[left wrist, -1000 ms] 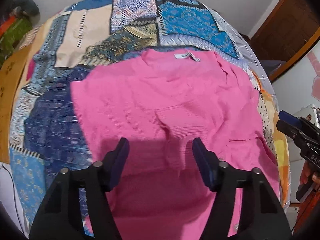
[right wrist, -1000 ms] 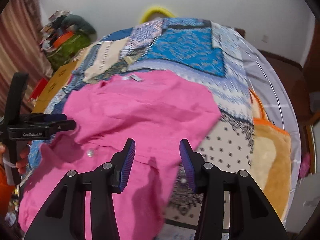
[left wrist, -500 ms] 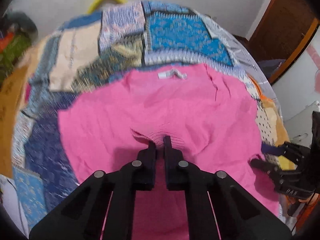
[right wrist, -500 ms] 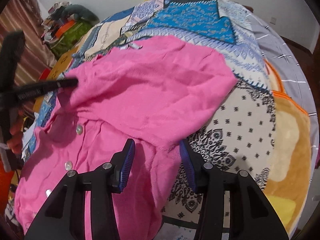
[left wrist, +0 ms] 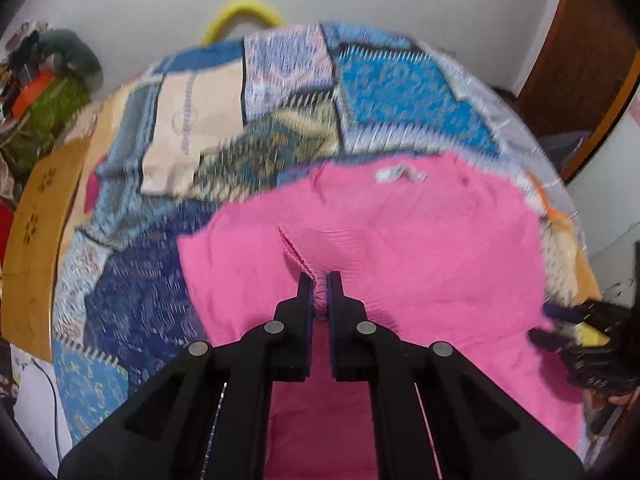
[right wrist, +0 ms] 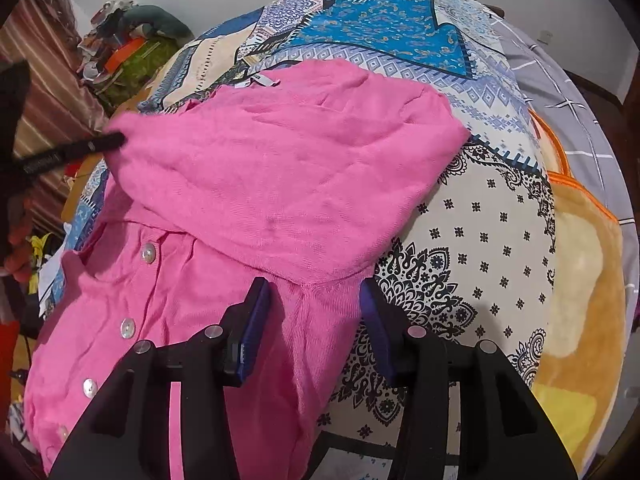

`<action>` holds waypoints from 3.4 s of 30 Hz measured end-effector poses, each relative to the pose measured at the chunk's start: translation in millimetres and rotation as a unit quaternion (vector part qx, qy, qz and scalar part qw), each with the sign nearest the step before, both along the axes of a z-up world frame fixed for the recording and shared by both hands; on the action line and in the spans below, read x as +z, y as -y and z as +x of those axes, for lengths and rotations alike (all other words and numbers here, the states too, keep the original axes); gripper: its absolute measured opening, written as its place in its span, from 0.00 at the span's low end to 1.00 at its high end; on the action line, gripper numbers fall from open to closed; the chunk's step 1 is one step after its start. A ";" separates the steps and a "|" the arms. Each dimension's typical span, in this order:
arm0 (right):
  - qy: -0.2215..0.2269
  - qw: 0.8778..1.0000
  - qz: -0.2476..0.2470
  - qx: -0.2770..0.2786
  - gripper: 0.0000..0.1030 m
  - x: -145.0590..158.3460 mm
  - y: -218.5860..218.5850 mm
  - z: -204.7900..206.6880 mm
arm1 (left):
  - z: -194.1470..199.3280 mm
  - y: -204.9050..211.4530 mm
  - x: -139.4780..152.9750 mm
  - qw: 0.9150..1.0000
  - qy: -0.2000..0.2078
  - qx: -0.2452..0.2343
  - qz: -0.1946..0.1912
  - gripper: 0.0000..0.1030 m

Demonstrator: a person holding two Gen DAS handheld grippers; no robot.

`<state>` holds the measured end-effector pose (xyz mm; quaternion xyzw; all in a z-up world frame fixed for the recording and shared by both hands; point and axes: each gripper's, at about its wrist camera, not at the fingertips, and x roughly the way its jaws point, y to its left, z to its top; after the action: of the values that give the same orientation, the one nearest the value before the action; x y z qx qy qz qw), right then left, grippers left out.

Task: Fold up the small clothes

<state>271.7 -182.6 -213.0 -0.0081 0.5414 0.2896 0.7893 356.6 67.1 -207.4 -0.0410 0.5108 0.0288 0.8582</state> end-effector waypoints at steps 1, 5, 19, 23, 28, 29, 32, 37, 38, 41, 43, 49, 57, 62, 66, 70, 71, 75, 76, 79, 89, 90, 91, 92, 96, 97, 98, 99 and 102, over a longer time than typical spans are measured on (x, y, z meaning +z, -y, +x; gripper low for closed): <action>0.000 1.000 -0.002 -0.001 0.42 -0.1 -0.5 0.2 | -0.3 -1.1 -6.7 1.000 -0.010 0.002 -0.001 0.06; -0.004 1.000 -0.009 -0.004 0.43 1.1 0.2 -1.0 | -5.0 -9.4 -23.3 0.999 -0.031 0.015 -0.006 0.07; 0.003 0.999 -0.028 -0.018 0.46 30.5 7.8 -21.6 | -51.7 -45.5 3.9 0.999 -0.026 0.043 0.012 0.45; 0.028 0.999 -0.025 -0.026 0.48 53.8 12.7 -33.2 | -71.3 -53.2 26.6 0.999 -0.001 0.052 0.011 0.56; 0.057 0.998 -0.029 -0.028 0.58 78.9 15.6 -51.9 | -96.1 -55.7 49.4 0.998 0.019 0.051 0.012 0.65; 0.064 0.997 -0.030 -0.027 0.61 83.0 15.8 -55.6 | -100.8 -55.8 51.7 0.998 0.020 0.050 0.011 0.68; 0.076 0.996 -0.032 -0.024 0.61 91.6 17.0 -66.7 | -114.1 -55.6 51.0 0.999 0.015 0.048 0.004 0.71; 0.070 0.997 -0.028 -0.030 0.61 89.2 22.1 -78.4 | -134.4 -53.6 33.8 0.999 -0.011 0.042 -0.009 0.71; 0.066 0.997 -0.027 -0.032 0.61 86.7 22.5 -80.1 | -137.9 -53.0 30.5 0.999 -0.015 0.041 -0.009 0.71; 0.051 0.998 -0.025 -0.036 0.61 75.0 23.9 -84.6 | -149.2 -51.0 14.4 0.999 -0.032 0.038 -0.011 0.71; 0.038 0.998 -0.023 -0.037 0.61 65.1 24.0 -87.2 | -153.9 -50.6 6.0 0.998 -0.042 0.038 -0.015 0.71; -0.007 0.999 -0.013 -0.042 0.61 32.7 23.0 -93.7 | -165.5 -49.8 -18.2 0.995 -0.071 0.044 -0.056 0.71; -0.018 0.999 0.014 -0.032 0.63 21.2 12.1 -99.4 | -170.4 -43.0 -27.5 0.991 -0.065 0.045 -0.109 0.71; -0.011 0.999 0.030 -0.020 0.44 23.6 1.8 -99.6 | -168.8 -35.2 -24.2 0.988 -0.061 0.031 -0.141 0.54; -0.004 0.999 0.038 -0.013 0.17 26.0 -5.1 -98.9 | -163.0 -21.4 -15.8 0.986 -0.061 0.002 -0.154 0.16; 0.021 0.999 0.048 -0.010 0.07 36.4 -4.9 -98.2 | -157.4 -10.5 0.8 0.989 -0.034 -0.010 -0.140 0.08; 0.029 0.998 0.052 -0.011 0.07 40.5 -3.6 -97.9 | -155.6 -8.4 6.8 0.990 -0.024 -0.012 -0.135 0.08; 0.068 0.996 0.062 -0.014 0.05 60.0 2.7 -97.3 | -147.1 -3.6 31.8 0.993 0.015 -0.014 -0.119 0.07; 0.077 0.995 0.063 -0.017 0.05 64.8 4.4 -96.6 | -144.2 -3.9 37.8 0.993 0.024 -0.014 -0.117 0.07; 0.100 0.993 0.065 -0.026 0.05 78.0 9.4 -91.5 | -132.3 -6.4 61.9 0.992 0.058 -0.009 -0.109 0.07; 0.126 0.989 0.030 -0.067 0.05 79.4 18.9 -47.2 | -84.2 -27.6 61.5 0.995 0.066 0.020 -0.069 0.07; 0.123 0.990 0.025 -0.067 0.05 75.1 17.9 -42.7 | -78.7 -28.1 54.8 0.996 0.059 0.021 -0.066 0.07; 0.121 0.990 0.020 -0.067 0.05 70.9 17.0 -39.3 | -72.4 -28.5 47.6 0.997 0.052 0.022 -0.062 0.07; 0.118 0.991 0.014 -0.067 0.05 66.0 15.3 -35.4 | -68.7 -27.7 42.1 0.997 0.047 0.022 -0.057 0.07; 0.104 0.992 0.004 -0.071 0.05 48.5 13.5 -23.6 | -53.0 -26.6 15.8 0.998 0.014 0.024 -0.052 0.07; 0.099 0.992 0.004 -0.072 0.05 45.0 14.2 -21.1 | -50.6 -27.2 11.4 0.998 0.008 0.025 -0.053 0.07; 0.094 0.993 0.004 -0.075 0.05 40.8 15.2 -18.2 | -48.7 -28.1 6.5 0.998 0.002 0.026 -0.053 0.07; 0.089 0.993 0.002 -0.077 0.05 37.4 16.7 -16.2 | -47.8 -28.8 2.8 0.998 -0.003 0.030 -0.049 0.07; 0.078 0.994 0.001 -0.080 0.05 32.5 21.9 -14.9 | -47.3 -34.3 -0.3 0.999 -0.010 0.034 -0.039 0.09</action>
<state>256.9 -204.5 -180.5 0.0138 0.4768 0.2246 0.8497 309.3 101.3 -207.7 -0.0911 0.5184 0.0387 0.8494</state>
